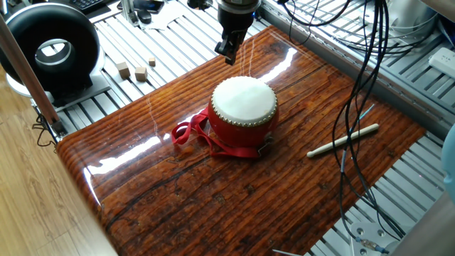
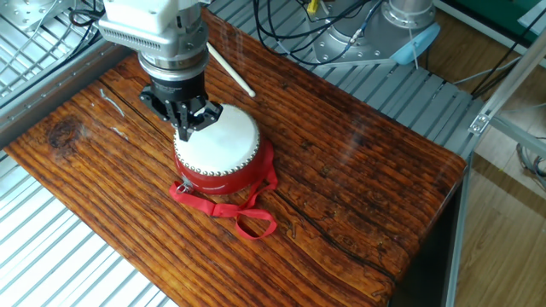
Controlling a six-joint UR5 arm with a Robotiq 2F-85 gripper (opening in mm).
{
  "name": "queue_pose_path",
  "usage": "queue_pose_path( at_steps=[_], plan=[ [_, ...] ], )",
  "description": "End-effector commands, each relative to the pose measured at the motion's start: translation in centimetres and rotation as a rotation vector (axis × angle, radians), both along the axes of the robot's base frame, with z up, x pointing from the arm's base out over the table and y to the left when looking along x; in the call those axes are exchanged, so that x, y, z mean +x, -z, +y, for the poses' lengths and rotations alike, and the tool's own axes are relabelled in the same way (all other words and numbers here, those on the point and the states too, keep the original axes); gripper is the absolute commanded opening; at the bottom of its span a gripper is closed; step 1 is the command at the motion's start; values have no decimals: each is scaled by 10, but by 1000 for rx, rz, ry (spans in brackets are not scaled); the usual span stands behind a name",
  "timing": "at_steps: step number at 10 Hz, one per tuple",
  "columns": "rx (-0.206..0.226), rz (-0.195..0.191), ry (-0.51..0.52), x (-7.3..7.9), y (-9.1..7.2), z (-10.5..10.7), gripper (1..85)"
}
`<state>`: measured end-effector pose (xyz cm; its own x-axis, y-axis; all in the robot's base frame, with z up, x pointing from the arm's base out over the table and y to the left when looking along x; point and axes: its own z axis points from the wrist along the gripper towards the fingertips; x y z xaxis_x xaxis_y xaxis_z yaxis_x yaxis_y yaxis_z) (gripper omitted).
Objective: Play the drum
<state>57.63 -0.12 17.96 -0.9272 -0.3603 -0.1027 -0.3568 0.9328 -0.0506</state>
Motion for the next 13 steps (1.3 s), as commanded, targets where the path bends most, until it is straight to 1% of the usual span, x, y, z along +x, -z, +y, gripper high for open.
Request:
queue_pose_path(
  at_steps=[1,2,4,8,10,11,12,13],
  plan=[
    [8,3,13,-3,-6,0,10],
    [0,4,16,-2,-5,-2,10],
    [5,-1,19,-1,-5,0,10],
    [0,-7,23,1,-5,-2,10],
    [4,3,11,-2,-4,0,10],
    [14,19,13,-6,-4,2,10],
    [16,19,22,-6,-4,3,10],
    [30,20,24,-6,-4,6,10]
  ],
)
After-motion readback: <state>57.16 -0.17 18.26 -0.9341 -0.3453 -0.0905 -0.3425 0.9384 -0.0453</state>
